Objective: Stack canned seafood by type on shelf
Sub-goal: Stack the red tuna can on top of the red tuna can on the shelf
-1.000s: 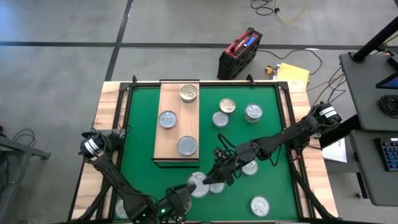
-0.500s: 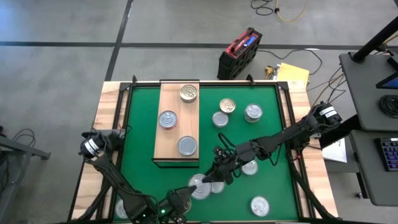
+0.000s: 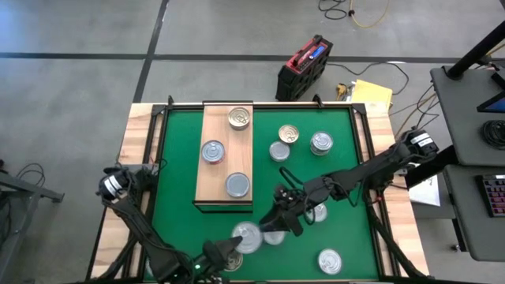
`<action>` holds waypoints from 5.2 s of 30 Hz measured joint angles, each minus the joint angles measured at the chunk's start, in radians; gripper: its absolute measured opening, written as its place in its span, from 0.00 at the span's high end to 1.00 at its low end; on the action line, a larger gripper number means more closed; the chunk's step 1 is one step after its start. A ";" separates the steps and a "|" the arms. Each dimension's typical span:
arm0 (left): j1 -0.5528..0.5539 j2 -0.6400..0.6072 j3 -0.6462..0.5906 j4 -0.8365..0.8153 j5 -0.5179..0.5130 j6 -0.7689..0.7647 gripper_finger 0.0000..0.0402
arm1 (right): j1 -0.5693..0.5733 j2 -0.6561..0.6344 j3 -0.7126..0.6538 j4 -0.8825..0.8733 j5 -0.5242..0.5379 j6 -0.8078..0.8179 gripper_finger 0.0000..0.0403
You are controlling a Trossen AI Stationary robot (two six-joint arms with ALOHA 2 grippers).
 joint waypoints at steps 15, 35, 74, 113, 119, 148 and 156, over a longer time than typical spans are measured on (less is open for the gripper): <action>-0.069 -0.019 0.000 -0.324 0.002 -0.692 0.71 | 0.170 -0.092 0.000 -0.059 0.272 -0.877 0.48; -0.074 -0.008 0.000 -0.265 0.109 -0.773 0.71 | 0.272 0.153 0.098 0.069 0.613 -1.642 0.29; -0.069 0.008 0.000 -0.154 0.111 -0.773 0.56 | 0.242 0.307 0.355 -0.194 0.571 -1.631 0.66; -0.171 -0.087 0.000 -0.796 -0.003 -1.423 0.35 | 0.239 0.195 0.355 -0.326 0.817 -1.721 0.66; -0.177 -0.125 0.000 -0.843 0.045 -1.412 0.35 | 0.129 0.193 0.447 -0.427 0.744 -1.736 0.66; 0.059 -0.127 -0.034 0.174 0.632 -0.309 0.42 | 0.039 -0.025 0.494 -0.910 0.606 -1.484 0.66; 0.105 -0.212 -0.156 0.287 0.744 -0.273 0.42 | 0.092 -0.031 0.437 -0.895 0.704 -1.461 0.66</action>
